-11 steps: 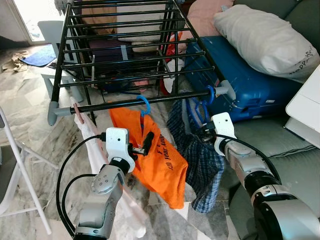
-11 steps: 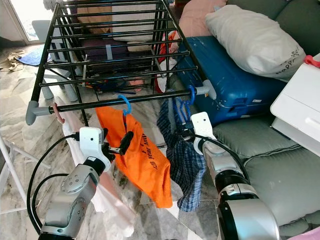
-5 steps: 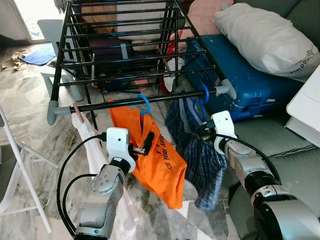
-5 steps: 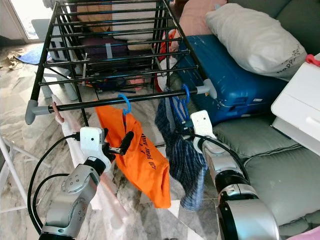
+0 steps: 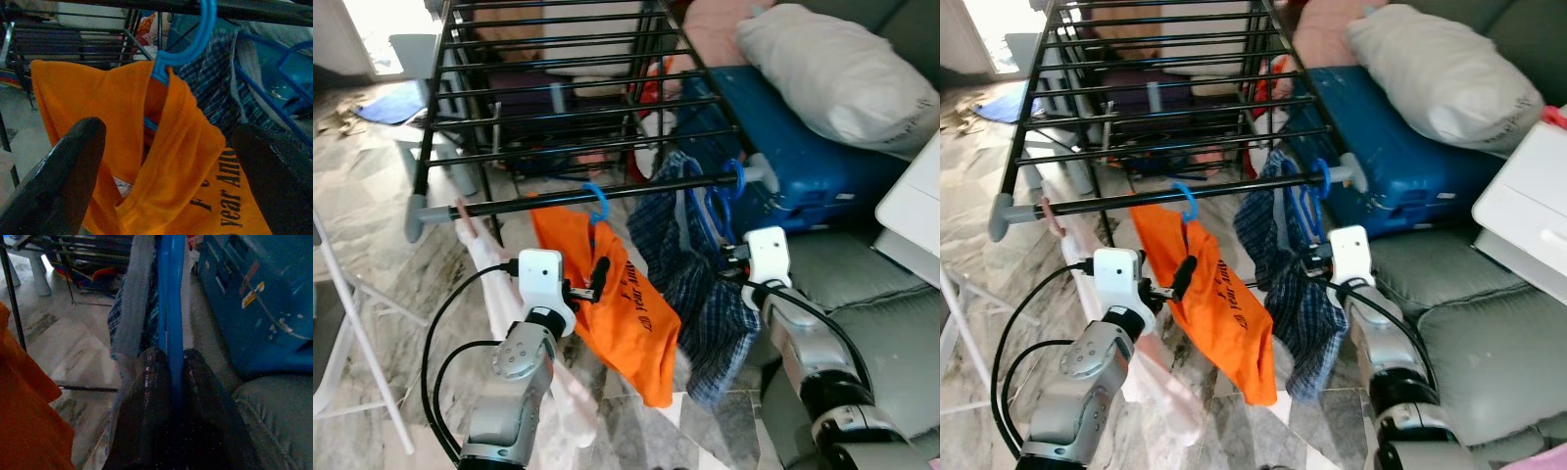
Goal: Hang hanger
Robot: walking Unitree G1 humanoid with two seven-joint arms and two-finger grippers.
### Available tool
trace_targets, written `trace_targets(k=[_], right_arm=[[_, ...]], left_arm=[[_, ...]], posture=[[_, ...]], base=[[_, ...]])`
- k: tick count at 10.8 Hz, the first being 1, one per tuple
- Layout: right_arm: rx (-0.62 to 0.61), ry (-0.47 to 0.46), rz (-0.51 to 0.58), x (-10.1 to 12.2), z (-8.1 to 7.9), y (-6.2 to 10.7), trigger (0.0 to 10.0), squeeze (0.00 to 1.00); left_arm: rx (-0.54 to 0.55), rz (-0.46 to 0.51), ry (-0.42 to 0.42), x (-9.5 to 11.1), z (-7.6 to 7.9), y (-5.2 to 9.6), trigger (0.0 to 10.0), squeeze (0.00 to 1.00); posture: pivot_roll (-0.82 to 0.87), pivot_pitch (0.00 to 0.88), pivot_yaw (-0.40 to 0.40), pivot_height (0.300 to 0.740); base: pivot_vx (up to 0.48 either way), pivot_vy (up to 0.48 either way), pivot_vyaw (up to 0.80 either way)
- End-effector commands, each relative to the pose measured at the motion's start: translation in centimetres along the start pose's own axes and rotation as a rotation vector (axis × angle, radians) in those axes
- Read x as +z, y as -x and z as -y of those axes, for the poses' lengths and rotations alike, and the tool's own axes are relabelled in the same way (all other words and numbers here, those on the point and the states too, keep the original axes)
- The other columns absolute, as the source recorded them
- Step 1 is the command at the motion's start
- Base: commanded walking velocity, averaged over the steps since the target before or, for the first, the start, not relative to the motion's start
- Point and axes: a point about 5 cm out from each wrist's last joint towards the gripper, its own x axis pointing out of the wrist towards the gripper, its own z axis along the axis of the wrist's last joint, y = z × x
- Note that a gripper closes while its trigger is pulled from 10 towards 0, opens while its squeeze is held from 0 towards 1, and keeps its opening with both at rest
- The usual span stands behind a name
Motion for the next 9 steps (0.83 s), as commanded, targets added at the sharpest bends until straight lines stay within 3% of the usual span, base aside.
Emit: trace_targets(k=[1, 3, 6, 9], right_arm=[[-0.002, -0.009, 0.037, 0.7, 0.0, 0.2, 10.0, 0.0], [0.033, -0.032, -0.019, -1.6, -1.2, 2.7, 10.0, 0.0], [0.039, -0.049, -0.069, -3.0, -2.1, 5.0, 10.0, 0.0], [0.037, -0.054, -0.076, -2.4, -2.6, 5.0, 10.0, 0.0]], left_arm=[[0.002, -0.013, -0.01, -0.2, 0.1, 0.0, 10.0, 0.0], [0.014, -0.009, -0.034, -0.3, 0.1, -0.1, 10.0, 0.0], [0.029, -0.019, -0.06, -0.5, -0.1, -0.1, 10.0, 0.0], [0.014, -0.025, -0.071, -0.7, 0.3, -0.3, 10.0, 0.0]], posture=[[-0.19, 0.039, -0.027, 0.74], [-0.18, 0.002, -0.029, 0.74], [-0.18, 0.0, -0.029, 0.74], [-0.18, 0.0, -0.031, 0.74]], base=[[0.0, 0.0, 0.0], [0.0, 0.0, 0.0], [0.0, 0.0, 0.0], [-0.086, 0.0, 0.0]])
